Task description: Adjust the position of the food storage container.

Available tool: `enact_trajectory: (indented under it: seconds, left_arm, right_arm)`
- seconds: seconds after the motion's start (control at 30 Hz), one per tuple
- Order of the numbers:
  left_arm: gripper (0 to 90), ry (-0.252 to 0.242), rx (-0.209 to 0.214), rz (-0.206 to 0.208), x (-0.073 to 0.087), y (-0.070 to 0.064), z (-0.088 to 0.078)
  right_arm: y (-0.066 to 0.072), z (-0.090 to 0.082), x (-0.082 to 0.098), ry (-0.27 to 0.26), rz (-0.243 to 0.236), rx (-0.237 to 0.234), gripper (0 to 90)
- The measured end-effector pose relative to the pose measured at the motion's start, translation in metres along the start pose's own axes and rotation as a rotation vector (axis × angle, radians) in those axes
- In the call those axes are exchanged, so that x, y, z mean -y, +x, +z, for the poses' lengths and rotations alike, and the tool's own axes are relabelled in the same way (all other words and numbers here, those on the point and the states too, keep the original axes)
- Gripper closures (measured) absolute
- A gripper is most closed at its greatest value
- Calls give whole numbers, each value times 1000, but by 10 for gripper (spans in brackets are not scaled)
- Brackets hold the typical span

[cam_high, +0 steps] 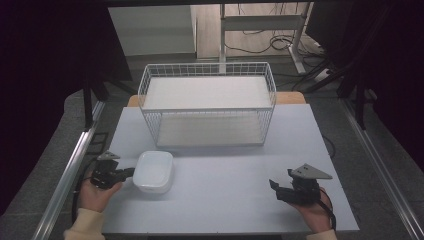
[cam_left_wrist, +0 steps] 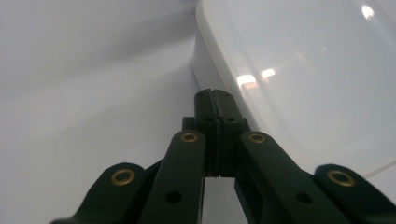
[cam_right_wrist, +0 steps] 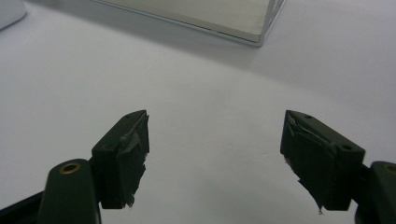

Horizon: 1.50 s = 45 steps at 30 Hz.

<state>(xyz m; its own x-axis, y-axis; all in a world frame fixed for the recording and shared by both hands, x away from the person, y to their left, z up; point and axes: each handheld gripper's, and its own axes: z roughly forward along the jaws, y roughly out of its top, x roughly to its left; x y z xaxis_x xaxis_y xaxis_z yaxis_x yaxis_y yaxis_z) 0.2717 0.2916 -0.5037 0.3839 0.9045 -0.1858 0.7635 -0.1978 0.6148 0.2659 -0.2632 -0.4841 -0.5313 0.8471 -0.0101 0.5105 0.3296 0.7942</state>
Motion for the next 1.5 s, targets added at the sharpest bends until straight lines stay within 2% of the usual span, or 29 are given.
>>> enact_trajectory:
  seconds: [0.1, 0.33, 0.6, 0.8, 1.03, 1.13, 1.3, 1.43, 1.5]
  left_arm:
    - [900, 15, 31, 3, -1, -10, 5]
    - [899, 5, 70, -34, -6, -25, 10]
    - [899, 27, 96, -22, -12, -42, 22]
    - [899, 19, 120, -14, -24, -58, 33]
    - [899, 29, 170, 18, -37, -82, 50]
    - [899, 45, 180, 56, -37, -91, 55]
    - [899, 53, 184, 86, -35, -93, 56]
    - [899, 29, 192, 76, -38, -93, 54]
    - [899, 23, 207, 71, -39, -94, 55]
  right_arm:
    - [2, 2, 0, 4, -2, -6, 238]
    - [3, 4, -1, 2, -1, -23, 238]
    - [6, 8, -5, -3, -6, -35, 238]
    - [8, 10, -7, -5, -10, -44, 239]
    - [10, 12, -8, -9, -9, -44, 240]
    - [11, 12, -8, -11, -5, -37, 241]
    - [17, 15, -9, -34, -4, -32, 245]
    - [27, 19, -14, -74, -15, -47, 250]
    - [33, 21, -17, -90, -25, -71, 249]
